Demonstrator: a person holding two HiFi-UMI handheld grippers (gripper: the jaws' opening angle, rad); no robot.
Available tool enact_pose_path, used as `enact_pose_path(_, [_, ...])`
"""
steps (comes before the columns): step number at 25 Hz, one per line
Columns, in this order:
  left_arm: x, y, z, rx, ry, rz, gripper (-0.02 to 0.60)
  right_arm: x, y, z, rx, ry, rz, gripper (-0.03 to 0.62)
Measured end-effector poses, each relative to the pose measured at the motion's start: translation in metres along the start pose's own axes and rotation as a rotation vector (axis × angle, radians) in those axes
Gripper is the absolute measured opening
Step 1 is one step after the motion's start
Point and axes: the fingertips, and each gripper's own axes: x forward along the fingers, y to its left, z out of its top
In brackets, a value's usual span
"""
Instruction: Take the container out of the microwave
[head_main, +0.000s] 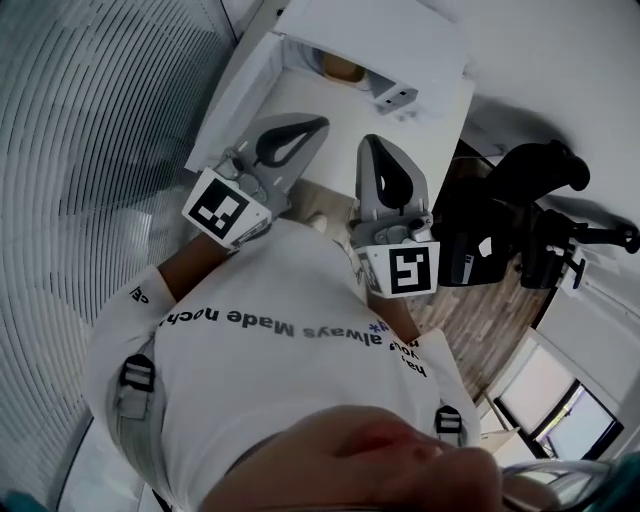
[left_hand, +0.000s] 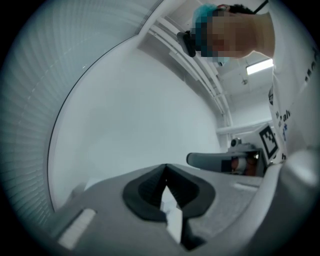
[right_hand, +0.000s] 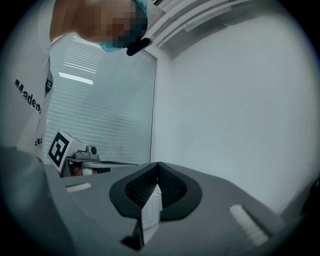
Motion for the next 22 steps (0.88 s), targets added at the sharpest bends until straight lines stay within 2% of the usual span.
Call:
enact_pose_path(4, [-0.003, 0.019, -0.004, 0.017, 0.002, -0.020, 0.003, 0.013, 0.003, -0.006, -0.004, 0.008, -0.028, 0.002])
enact_pose_path(11, [-0.002, 0.027, -0.013, -0.005, 0.010, -0.046, 0.003, 0.018, 0.000, -0.020, 0.014, 0.025, -0.068, 0.002])
enact_pose_path(18, [0.022, 0.034, -0.032, -0.039, 0.039, -0.014, 0.003, 0.022, -0.026, -0.039, 0.032, 0.064, -0.069, 0.002])
enact_pose_path(22, [0.043, 0.046, -0.065, -0.063, 0.075, -0.003, 0.003, 0.034, -0.048, -0.071, 0.047, 0.097, -0.057, 0.002])
